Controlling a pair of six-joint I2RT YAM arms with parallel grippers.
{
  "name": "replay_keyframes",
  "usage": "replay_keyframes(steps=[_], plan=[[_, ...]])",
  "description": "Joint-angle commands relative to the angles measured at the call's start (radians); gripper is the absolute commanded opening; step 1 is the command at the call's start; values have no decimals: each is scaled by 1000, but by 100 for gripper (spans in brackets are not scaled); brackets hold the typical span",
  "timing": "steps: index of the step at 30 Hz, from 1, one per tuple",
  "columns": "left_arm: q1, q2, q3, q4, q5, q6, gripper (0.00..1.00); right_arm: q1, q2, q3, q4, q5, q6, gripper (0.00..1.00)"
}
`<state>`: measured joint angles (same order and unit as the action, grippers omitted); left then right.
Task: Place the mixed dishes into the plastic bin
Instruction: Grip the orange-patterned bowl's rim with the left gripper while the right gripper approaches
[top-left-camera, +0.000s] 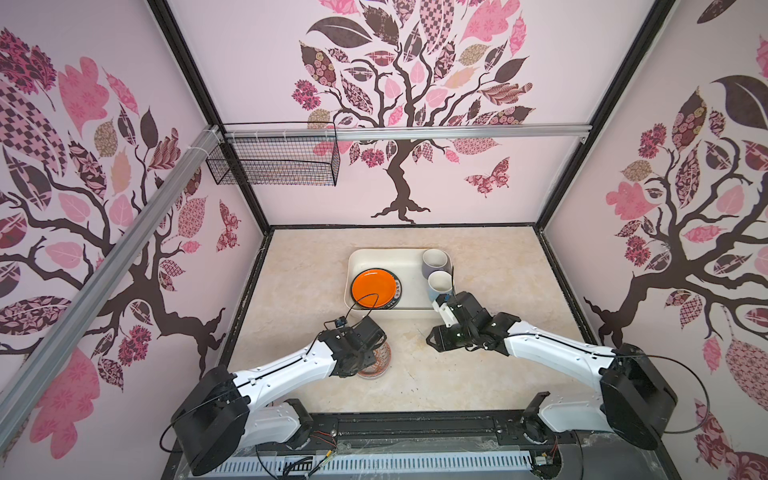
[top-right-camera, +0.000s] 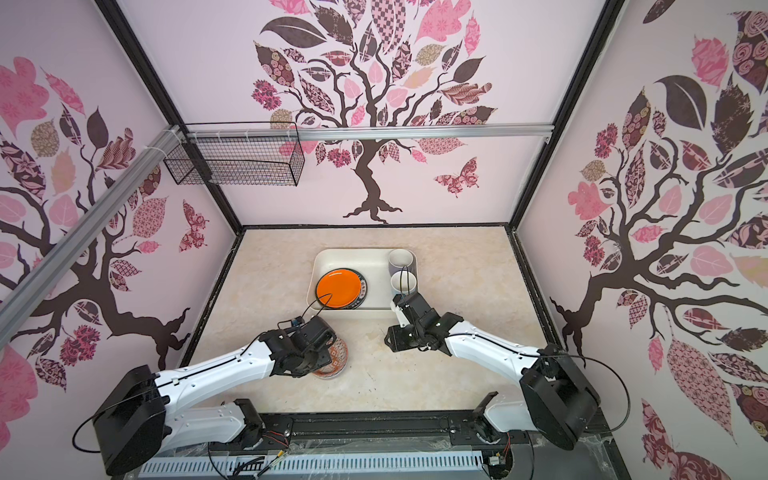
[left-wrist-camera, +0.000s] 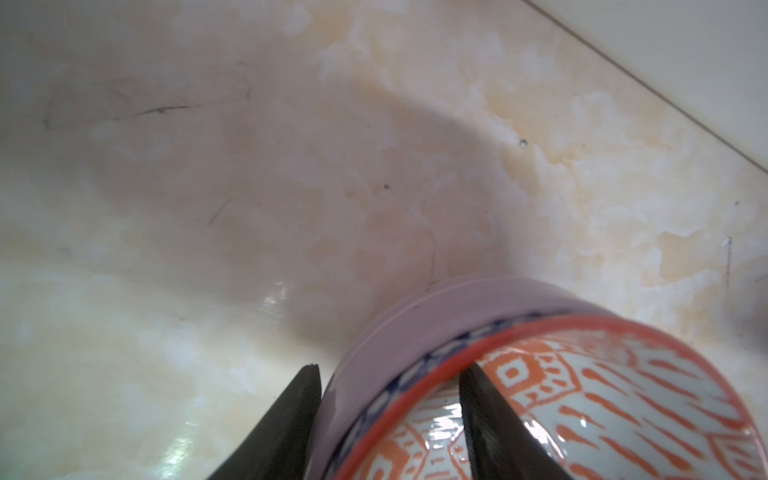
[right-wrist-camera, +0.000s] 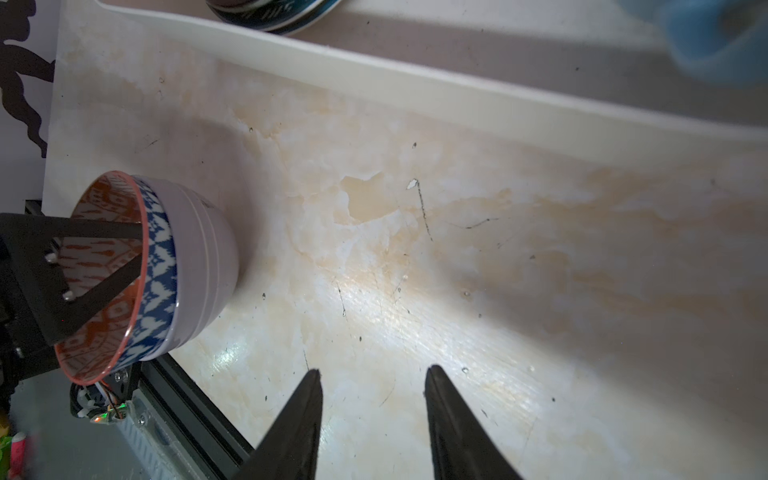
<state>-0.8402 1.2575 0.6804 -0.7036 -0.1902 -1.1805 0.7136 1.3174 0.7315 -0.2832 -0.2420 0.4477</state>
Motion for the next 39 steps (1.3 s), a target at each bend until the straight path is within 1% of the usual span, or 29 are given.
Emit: replay_keyframes(steps=[1,7,12,15,20,24,25,28,33,39], plan=[[-6,32,60,93,-9,40,57,1,-48,12,-50,26,7,44],[-26,97,114,134,3,74,58,0,-51,31,-71,12,21,45],[-36,76,118,128,-8,93,61,3,-43,55,-79,-6,36,45],[-36,23,101,111,-38,101,66,14,-37,77,-90,6,41,47],[-36,-76,86,48,-84,123,77,83,4,133,-110,52,55,47],[-35,-151,73,4,-110,158,82,143,59,180,-119,83,68,47],[-34,-169,70,-14,-113,165,85,157,75,192,-120,91,73,47],[-33,-217,62,-74,-123,174,98,200,126,232,-130,113,79,46],[-31,-328,21,-128,-133,173,98,246,221,290,-149,137,91,42],[-15,-480,-49,-154,-137,156,98,258,297,338,-161,144,96,36]])
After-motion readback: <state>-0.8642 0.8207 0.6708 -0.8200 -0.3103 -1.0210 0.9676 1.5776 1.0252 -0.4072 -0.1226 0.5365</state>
